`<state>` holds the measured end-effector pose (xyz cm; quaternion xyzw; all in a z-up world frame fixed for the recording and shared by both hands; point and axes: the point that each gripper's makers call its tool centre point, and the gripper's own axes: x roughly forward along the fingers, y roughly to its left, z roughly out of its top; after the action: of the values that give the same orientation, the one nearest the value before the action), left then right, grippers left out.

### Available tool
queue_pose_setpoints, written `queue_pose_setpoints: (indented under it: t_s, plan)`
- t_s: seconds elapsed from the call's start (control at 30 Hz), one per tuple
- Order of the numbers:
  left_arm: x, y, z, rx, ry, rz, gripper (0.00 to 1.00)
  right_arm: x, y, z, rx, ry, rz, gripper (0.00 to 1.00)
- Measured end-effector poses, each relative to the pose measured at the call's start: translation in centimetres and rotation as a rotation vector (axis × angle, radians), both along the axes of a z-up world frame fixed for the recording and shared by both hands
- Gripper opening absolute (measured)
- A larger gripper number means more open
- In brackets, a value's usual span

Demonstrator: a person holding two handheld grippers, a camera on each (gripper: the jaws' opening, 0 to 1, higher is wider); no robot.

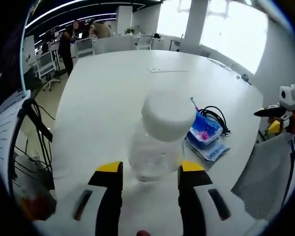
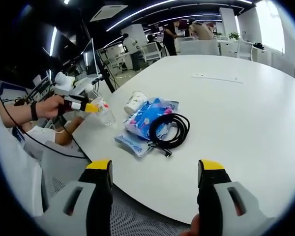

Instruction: Arrange the tabletop items into an orderly group along one side of the table until the central work area is clear of visible clutter.

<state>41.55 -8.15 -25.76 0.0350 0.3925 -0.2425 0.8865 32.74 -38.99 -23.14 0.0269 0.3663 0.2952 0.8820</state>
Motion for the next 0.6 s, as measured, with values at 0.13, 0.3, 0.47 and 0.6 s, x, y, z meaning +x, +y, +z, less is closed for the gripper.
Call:
queue_pose_setpoints:
  t_s: [0.13, 0.3, 0.47, 0.6]
  plan:
    - [0.18, -0.30, -0.18, 0.031, -0.014, -0.021, 0.36, -0.01, -0.03, -0.09, -0.002, 0.004, 0.000, 0.70]
    - [0.43, -0.26, -0.10, 0.044, -0.018, 0.002, 0.36, 0.05, 0.12, -0.11, 0.000, 0.007, -0.001, 0.70]
    - [0.58, -0.18, -0.11, 0.043, -0.021, 0.020, 0.36, 0.11, 0.19, -0.12, -0.001, 0.007, 0.000, 0.70]
    - [0.65, -0.12, -0.09, 0.042, -0.020, 0.028, 0.35, 0.04, 0.32, -0.18, -0.002, 0.010, 0.005, 0.70]
